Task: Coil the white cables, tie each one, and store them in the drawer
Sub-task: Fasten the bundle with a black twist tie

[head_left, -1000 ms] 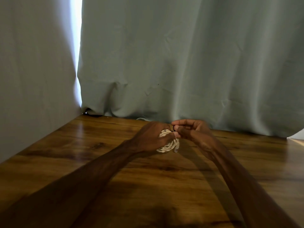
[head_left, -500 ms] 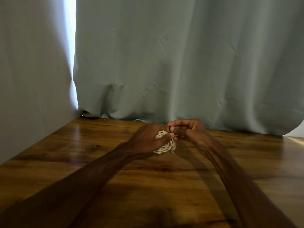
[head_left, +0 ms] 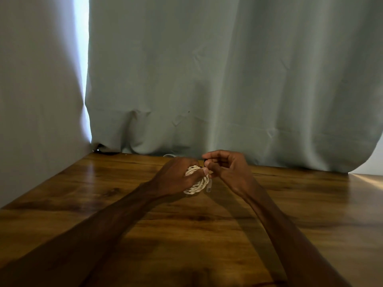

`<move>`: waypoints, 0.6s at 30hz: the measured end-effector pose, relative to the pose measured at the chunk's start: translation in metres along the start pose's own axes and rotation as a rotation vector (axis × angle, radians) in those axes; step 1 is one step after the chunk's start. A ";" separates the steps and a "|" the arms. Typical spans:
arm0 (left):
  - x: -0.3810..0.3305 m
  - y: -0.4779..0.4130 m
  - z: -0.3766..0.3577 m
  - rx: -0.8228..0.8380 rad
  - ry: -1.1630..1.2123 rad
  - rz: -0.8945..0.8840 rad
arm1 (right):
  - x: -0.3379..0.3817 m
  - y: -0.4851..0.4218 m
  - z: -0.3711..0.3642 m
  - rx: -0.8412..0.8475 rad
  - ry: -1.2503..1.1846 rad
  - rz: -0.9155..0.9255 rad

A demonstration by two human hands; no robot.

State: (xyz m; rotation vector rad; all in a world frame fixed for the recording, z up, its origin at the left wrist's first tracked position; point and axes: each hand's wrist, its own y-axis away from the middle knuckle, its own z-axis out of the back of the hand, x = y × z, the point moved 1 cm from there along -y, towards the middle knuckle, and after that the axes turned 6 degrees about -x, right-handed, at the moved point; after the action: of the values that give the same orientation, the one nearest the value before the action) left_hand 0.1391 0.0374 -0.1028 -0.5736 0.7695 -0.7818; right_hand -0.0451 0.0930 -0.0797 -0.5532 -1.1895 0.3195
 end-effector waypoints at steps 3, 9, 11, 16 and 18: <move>-0.001 0.000 0.000 0.012 0.024 -0.001 | 0.000 0.001 0.000 0.011 -0.019 -0.014; -0.005 0.000 0.002 0.035 0.041 0.000 | 0.004 0.003 0.007 0.045 -0.141 -0.106; -0.006 0.001 0.002 0.047 0.011 -0.033 | 0.004 0.004 0.011 0.064 -0.198 -0.200; -0.003 0.001 0.001 0.046 -0.010 -0.035 | 0.002 0.004 0.011 0.076 -0.250 -0.292; 0.001 0.001 0.002 0.037 -0.006 0.003 | 0.002 0.004 0.009 0.062 -0.292 -0.289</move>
State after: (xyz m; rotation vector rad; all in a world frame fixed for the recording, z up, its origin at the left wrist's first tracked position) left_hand 0.1416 0.0372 -0.1026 -0.5413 0.7485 -0.7895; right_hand -0.0533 0.0994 -0.0783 -0.2801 -1.5164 0.1926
